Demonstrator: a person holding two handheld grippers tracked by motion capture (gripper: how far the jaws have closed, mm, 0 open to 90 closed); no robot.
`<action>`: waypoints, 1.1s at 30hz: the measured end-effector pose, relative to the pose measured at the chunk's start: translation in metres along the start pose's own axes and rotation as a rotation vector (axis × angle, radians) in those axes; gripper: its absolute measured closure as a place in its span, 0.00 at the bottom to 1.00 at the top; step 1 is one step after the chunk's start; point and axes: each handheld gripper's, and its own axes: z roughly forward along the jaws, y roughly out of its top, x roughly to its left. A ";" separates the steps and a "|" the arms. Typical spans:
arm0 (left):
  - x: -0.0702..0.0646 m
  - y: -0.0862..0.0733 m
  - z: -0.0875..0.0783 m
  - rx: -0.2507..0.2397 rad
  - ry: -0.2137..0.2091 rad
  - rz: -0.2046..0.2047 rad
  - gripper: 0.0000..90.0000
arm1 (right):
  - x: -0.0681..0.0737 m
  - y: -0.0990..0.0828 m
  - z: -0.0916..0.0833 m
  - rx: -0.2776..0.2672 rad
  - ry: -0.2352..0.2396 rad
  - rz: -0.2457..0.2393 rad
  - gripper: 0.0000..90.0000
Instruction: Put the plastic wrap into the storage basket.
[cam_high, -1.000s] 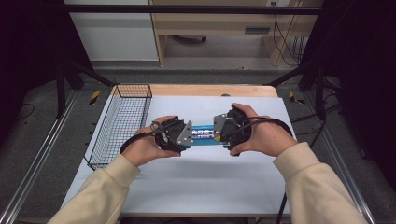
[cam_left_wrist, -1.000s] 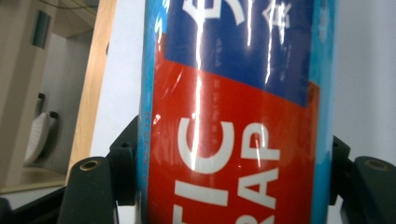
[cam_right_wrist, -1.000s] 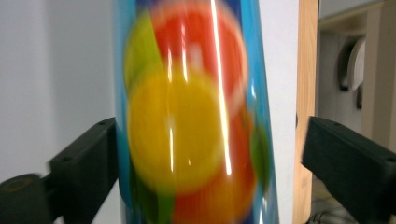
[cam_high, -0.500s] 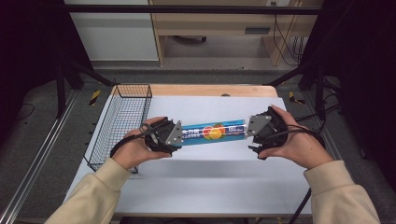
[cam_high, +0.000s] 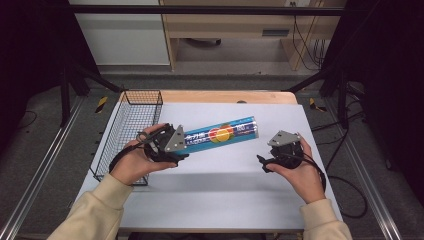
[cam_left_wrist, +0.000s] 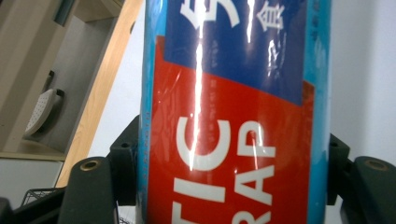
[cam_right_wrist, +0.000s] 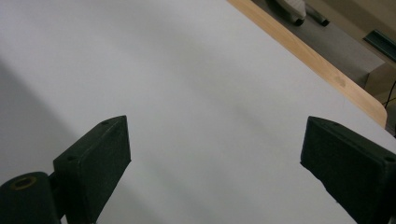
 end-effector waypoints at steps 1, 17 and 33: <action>0.000 0.000 -0.001 -0.011 0.005 -0.009 0.35 | 0.000 -0.003 0.008 -0.030 -0.010 0.045 0.09; 0.001 -0.006 -0.012 -0.023 0.033 -0.062 0.35 | -0.001 -0.038 0.018 -0.068 -0.136 0.377 0.07; 0.007 -0.014 -0.031 0.019 0.100 -0.156 0.35 | -0.005 -0.058 0.001 -0.050 -0.247 0.419 0.05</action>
